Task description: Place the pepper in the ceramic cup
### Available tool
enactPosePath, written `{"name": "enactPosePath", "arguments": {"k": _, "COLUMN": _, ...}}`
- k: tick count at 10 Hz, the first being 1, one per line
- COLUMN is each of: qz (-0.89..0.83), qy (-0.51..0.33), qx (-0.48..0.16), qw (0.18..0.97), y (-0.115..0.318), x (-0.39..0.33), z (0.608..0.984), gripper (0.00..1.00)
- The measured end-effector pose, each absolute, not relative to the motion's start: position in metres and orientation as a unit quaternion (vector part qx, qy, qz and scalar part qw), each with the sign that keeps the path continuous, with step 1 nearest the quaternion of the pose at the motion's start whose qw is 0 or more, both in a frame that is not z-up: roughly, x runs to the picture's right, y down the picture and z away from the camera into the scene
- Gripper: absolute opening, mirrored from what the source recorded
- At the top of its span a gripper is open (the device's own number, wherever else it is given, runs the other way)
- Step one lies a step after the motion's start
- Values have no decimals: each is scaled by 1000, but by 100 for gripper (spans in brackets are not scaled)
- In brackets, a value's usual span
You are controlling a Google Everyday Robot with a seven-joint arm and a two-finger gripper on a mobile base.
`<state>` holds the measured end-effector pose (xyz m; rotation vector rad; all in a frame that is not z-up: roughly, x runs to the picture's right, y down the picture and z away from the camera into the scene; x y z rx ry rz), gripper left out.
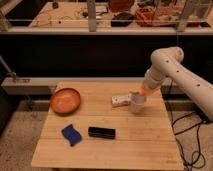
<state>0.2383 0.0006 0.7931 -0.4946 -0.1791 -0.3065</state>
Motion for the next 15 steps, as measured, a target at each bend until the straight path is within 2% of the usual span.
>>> {"name": "enactPosePath", "arguments": {"k": 5, "qz": -154, "qy": -88, "qx": -239, "qw": 955, "y": -1, "x": 240, "z": 796, "gripper": 1}}
{"name": "enactPosePath", "arguments": {"k": 8, "qz": -157, "qy": -87, "qx": -236, "qw": 955, "y": 0, "x": 239, "z": 797, "gripper": 7}}
{"name": "enactPosePath", "arguments": {"k": 15, "qz": -163, "qy": -88, "qx": -229, "qw": 956, "y": 1, "x": 240, "z": 798, "gripper": 7}}
